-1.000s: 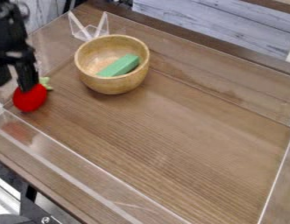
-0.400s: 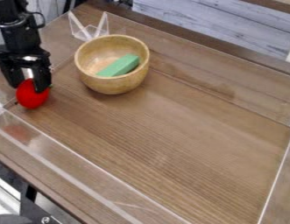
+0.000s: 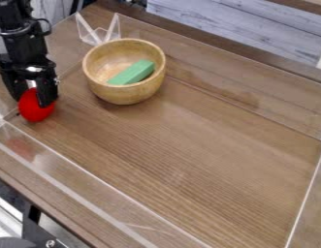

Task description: Move the red object to the right side of the table

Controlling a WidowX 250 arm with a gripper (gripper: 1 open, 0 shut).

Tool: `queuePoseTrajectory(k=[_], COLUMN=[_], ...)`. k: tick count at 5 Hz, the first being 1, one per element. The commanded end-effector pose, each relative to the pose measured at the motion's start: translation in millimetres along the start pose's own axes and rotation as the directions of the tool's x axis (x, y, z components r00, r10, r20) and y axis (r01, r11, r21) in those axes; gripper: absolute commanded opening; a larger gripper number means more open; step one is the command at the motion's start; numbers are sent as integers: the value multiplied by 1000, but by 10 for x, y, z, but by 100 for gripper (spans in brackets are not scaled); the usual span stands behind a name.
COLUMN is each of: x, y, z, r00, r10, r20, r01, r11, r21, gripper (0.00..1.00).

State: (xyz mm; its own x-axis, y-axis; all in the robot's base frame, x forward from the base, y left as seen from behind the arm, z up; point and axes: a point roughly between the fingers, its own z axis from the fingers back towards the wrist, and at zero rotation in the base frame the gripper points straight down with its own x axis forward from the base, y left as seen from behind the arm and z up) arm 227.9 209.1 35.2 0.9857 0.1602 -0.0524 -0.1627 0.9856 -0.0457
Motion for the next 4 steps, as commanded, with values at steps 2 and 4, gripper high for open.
queuePoseTrajectory(k=[2,4], x=[167,174], y=[8,-35], z=[209,259], r00=[1000,998], r10=[-5,-57], r20=[31,17], r01=[4,56], r11=[1000,998], r21=[25,25], gripper=[100,100])
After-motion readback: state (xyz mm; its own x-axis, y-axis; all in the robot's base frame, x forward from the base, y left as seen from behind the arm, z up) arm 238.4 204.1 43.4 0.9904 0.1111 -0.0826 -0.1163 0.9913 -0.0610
